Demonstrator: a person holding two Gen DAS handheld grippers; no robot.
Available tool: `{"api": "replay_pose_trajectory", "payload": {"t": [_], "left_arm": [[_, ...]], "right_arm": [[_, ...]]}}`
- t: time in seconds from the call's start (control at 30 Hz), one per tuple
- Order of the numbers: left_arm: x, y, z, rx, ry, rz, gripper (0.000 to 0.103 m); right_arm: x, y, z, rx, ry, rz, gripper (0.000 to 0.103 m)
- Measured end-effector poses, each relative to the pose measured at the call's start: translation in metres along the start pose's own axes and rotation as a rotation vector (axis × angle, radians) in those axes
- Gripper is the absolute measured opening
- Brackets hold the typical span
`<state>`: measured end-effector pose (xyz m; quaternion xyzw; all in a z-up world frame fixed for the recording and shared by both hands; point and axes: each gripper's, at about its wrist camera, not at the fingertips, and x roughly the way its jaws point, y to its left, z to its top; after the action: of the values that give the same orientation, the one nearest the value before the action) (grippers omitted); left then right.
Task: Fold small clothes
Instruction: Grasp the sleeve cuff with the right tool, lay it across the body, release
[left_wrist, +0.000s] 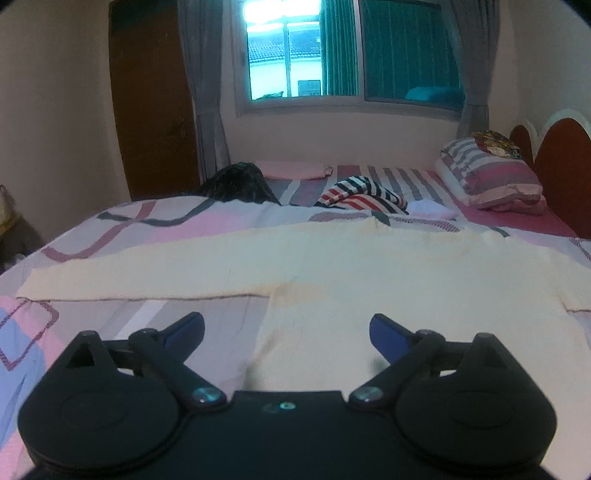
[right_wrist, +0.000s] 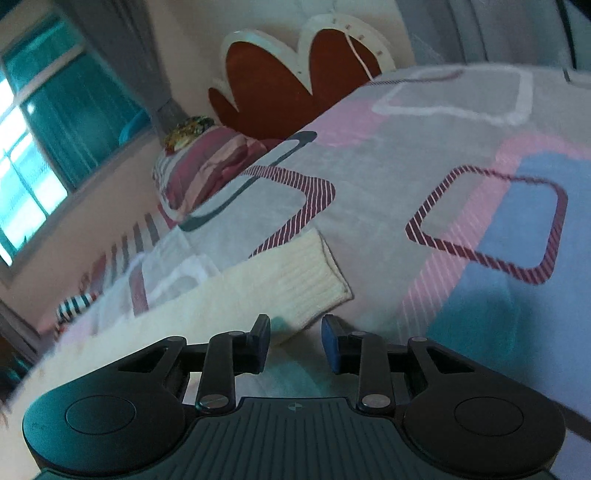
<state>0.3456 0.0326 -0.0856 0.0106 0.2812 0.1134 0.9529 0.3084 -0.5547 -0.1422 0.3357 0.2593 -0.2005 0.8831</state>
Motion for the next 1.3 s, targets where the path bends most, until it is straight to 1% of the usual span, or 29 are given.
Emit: {"api": "replay_pose_trajectory", "payload": {"t": [0.13, 0.2, 0.3, 0.43, 0.5, 0.57, 0.6, 0.67, 0.77, 0.8, 0.83, 0.9, 0.97, 1.07, 1.1, 1.17, 1.23, 1.3], "left_arm": [[0.001, 0.002, -0.002, 0.016, 0.009, 0.001, 0.096], [0.0, 0.004, -0.001, 0.014, 0.008, 0.003, 0.097], [0.004, 0.008, 0.003, 0.006, 0.026, 0.003, 0.098], [0.021, 0.013, 0.016, 0.022, 0.075, -0.006, 0.1], [0.032, 0.021, 0.024, -0.01, 0.121, -0.033, 0.1], [0.04, 0.031, 0.03, -0.067, 0.178, -0.102, 0.1], [0.043, 0.034, 0.033, -0.08, 0.186, -0.115, 0.1], [0.045, 0.039, 0.037, -0.061, 0.183, -0.099, 0.1], [0.048, 0.045, 0.039, -0.036, 0.176, -0.071, 0.1], [0.049, 0.047, 0.041, -0.038, 0.165, -0.052, 0.101], [0.05, 0.049, 0.043, -0.047, 0.157, -0.033, 0.102], [0.059, 0.052, 0.051, -0.065, 0.163, -0.027, 0.102], [0.065, 0.049, 0.061, -0.048, 0.152, -0.011, 0.1], [0.064, 0.044, 0.07, -0.041, 0.113, -0.076, 0.095], [0.063, 0.042, 0.07, -0.04, 0.11, -0.092, 0.089], [0.063, 0.041, 0.067, -0.059, 0.121, -0.13, 0.081], [0.064, 0.039, 0.06, -0.096, 0.141, -0.156, 0.08], [0.065, 0.035, 0.055, -0.104, 0.148, -0.186, 0.08]], "right_arm": [[0.004, -0.009, 0.006, 0.074, -0.002, 0.037, 0.03], [0.005, -0.01, 0.009, 0.068, -0.006, 0.02, 0.016], [0.006, -0.008, 0.012, 0.046, -0.006, -0.007, 0.006], [0.004, 0.004, 0.012, -0.044, -0.008, -0.048, 0.004], [0.004, 0.016, 0.012, -0.105, -0.011, -0.062, 0.004], [0.003, 0.029, 0.01, -0.138, -0.016, -0.053, 0.004], [0.003, 0.039, 0.008, -0.159, -0.015, -0.042, 0.004], [0.005, 0.062, 0.002, -0.216, -0.013, -0.011, 0.004], [0.005, 0.105, -0.017, -0.292, 0.003, 0.068, 0.004], [0.005, 0.121, -0.025, -0.321, 0.007, 0.099, 0.004], [0.006, 0.138, -0.034, -0.347, 0.013, 0.131, 0.004], [0.009, 0.168, -0.054, -0.39, 0.034, 0.184, 0.004], [0.012, 0.202, -0.08, -0.429, 0.062, 0.235, 0.004], [0.019, 0.245, -0.116, -0.501, 0.096, 0.307, 0.004], [0.021, 0.26, -0.129, -0.53, 0.106, 0.33, 0.004], [0.023, 0.283, -0.154, -0.585, 0.123, 0.376, 0.004], [0.026, 0.303, -0.177, -0.637, 0.14, 0.417, 0.004], [0.029, 0.319, -0.198, -0.686, 0.153, 0.451, 0.004]]}}
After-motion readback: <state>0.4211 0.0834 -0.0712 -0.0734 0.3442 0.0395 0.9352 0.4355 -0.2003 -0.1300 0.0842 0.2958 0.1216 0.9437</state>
